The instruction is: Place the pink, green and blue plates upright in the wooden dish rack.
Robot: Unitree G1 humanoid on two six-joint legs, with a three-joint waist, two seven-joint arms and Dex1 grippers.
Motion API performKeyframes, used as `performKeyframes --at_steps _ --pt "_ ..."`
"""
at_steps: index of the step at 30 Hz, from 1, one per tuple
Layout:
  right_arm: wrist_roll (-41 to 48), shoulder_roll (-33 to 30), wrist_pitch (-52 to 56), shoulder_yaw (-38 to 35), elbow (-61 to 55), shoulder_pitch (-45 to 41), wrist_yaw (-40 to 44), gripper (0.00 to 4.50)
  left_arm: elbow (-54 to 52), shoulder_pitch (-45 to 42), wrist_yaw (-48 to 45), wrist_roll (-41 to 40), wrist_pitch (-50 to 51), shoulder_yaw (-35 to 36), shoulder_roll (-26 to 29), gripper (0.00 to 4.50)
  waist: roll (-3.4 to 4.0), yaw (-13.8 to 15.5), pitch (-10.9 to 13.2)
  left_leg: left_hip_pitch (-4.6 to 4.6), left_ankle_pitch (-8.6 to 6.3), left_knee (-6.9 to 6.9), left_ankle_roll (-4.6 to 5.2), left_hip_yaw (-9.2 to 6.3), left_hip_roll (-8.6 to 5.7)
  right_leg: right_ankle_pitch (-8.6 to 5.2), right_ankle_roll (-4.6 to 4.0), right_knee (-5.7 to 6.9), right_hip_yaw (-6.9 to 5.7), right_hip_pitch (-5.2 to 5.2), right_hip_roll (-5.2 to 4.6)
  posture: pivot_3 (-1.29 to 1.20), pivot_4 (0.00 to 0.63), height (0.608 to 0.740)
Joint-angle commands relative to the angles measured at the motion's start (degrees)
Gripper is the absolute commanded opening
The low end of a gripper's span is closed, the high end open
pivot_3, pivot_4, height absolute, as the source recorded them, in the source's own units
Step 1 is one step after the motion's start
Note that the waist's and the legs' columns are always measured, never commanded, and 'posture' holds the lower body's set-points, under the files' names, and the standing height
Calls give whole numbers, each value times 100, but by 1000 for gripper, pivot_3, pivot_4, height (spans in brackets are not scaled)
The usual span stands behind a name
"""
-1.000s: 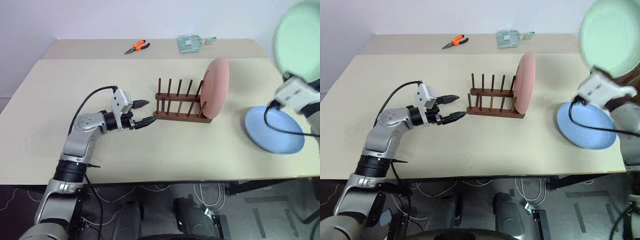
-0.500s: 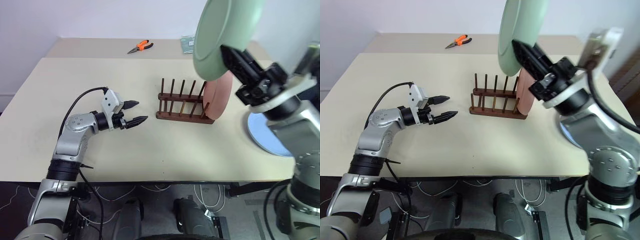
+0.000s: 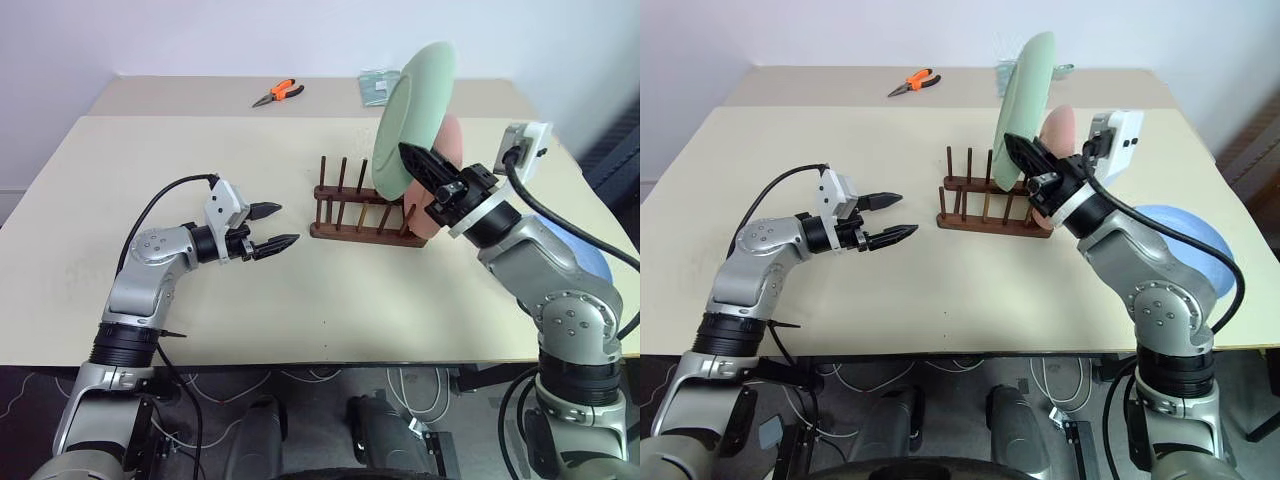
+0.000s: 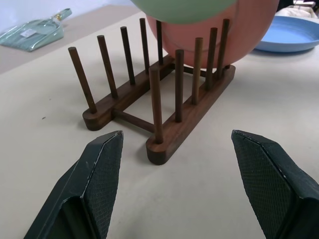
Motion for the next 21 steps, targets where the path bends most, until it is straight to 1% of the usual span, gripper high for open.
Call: performKeyframes --at_steps 1,10,13,17,19,21 --pt "-78 87 15 -23 -23 -25 129 66 -260 -2 5 -108 -4 83 18 3565 0 1 0 0 0 0 0 0 0 0 0 0 0 0 0 0 150 732" --pt "-293 200 345 0 455 -222 58 66 -324 -22 -33 -135 43 42 15 3565 0 -4 0 0 0 -1 0 0 0 0 0 0 0 -1 0 0 150 732" --pt "-582 184 364 102 434 -305 109 1066 -338 -26 -36 -142 58 33 7 3565 0 -5 0 0 0 0 0 0 0 0 0 0 0 -1 0 0 150 732" --pt "-1180 28 174 174 296 -503 245 2941 -357 -9 -56 -154 64 28 10 3565 1 -7 0 0 0 -1 0 0 0 0 0 0 0 -3 1 0 150 732" --pt "-1425 -91 145 152 254 -604 332 2941 -365 -6 -64 -156 69 24 11 3565 1 -6 0 -1 0 -1 0 1 0 0 0 -1 0 -3 1 0 150 732" --pt "-1714 -367 93 157 141 -681 533 2941 -379 -7 -67 -160 81 18 5 3565 1 10 1 -3 0 1 0 1 -1 0 0 -2 0 -3 0 0 150 732"
